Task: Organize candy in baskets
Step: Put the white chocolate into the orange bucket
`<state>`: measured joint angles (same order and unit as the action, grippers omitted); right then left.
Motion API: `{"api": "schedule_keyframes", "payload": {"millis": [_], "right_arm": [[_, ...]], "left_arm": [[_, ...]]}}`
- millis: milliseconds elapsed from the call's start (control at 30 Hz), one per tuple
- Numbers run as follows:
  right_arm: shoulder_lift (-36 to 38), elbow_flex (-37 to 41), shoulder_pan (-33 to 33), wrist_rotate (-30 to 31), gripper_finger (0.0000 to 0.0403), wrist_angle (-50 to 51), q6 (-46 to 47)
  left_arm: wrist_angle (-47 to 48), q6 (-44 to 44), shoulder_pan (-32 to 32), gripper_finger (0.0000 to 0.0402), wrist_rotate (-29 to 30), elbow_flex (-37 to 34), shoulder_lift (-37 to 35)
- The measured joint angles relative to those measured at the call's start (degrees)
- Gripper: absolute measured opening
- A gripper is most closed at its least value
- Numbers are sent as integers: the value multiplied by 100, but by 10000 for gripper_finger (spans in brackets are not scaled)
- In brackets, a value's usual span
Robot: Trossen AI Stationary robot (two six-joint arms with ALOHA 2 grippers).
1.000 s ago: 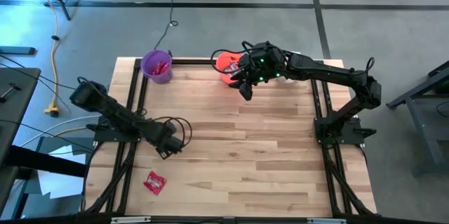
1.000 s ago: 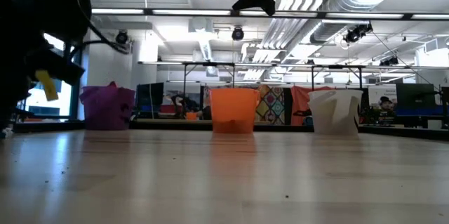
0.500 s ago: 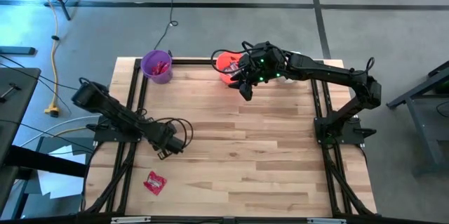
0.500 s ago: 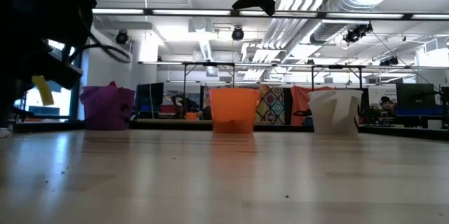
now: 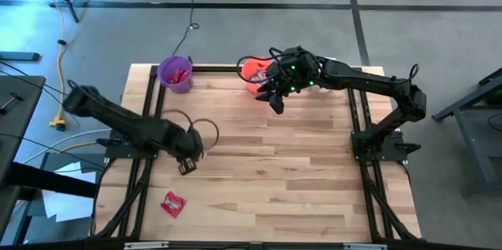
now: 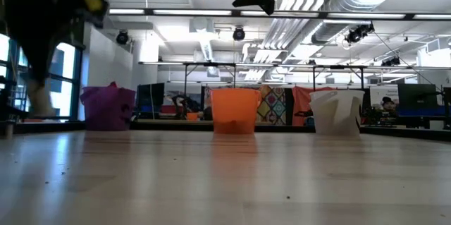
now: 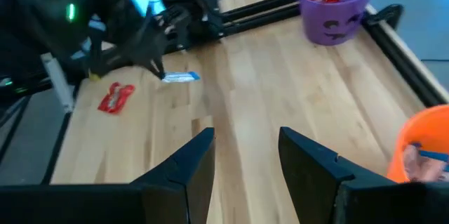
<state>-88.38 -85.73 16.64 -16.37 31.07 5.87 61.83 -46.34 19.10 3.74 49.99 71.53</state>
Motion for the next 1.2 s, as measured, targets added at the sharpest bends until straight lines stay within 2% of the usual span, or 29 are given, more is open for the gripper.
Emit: {"api": "schedule_keyframes", "payload": {"millis": [167,367,567,833,1067,1200], "right_arm": [[0,0,-69,-402,152,0,-31],[-23,-2,-389,-425,171,-148,-248],[-116,-2,-606,-789,215,-557,-192],[-122,-2,-632,-1415,236,-591,-328],[-125,-2,-632,-1720,236,-603,-377],[-125,-2,-632,-2063,236,-603,-332]], "left_arm": [[-930,518,-457,0,-135,219,-826],[-2751,1114,-1487,0,-940,252,-1342],[-4509,1481,-2445,0,-2119,252,-1019],[-6277,1389,-3019,0,-3375,252,-423],[-7323,1221,-3092,0,-3551,268,81],[-7388,1323,-3153,0,-3567,542,251]]}}
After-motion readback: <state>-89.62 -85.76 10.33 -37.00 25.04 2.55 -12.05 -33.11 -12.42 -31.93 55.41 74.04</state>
